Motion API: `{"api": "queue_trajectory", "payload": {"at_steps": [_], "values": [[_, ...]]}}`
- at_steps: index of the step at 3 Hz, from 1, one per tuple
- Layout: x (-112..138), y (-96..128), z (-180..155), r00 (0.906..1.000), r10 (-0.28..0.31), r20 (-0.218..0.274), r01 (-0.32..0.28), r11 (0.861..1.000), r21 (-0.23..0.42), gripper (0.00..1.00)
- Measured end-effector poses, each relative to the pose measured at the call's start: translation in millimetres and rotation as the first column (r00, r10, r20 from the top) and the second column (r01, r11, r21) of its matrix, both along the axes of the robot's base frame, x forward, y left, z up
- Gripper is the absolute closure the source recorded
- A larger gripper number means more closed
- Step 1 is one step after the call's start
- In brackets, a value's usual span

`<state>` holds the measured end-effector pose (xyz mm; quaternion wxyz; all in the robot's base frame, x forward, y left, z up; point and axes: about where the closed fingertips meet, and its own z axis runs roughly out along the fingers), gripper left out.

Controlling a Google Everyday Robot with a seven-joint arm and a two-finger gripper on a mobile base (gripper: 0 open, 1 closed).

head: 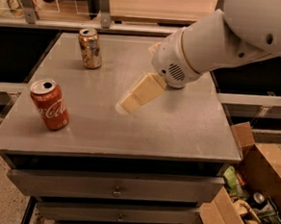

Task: Knock coke can over

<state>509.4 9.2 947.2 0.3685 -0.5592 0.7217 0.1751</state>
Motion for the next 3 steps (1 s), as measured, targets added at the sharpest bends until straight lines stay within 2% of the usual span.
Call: {"api": "queue_trajectory", "payload": {"at_steps": [1,2,3], "values": [[10.8,20.2,-12.8,0.9997,0.013,0.022,-0.015,0.994,0.108,0.0],[22.0,46.0,-30.5,0.9989,0.03,0.036,-0.037,0.98,0.197,0.0],[28.5,64.8,-44.1,0.9973,0.05,0.054,-0.063,0.959,0.275,0.0]]}}
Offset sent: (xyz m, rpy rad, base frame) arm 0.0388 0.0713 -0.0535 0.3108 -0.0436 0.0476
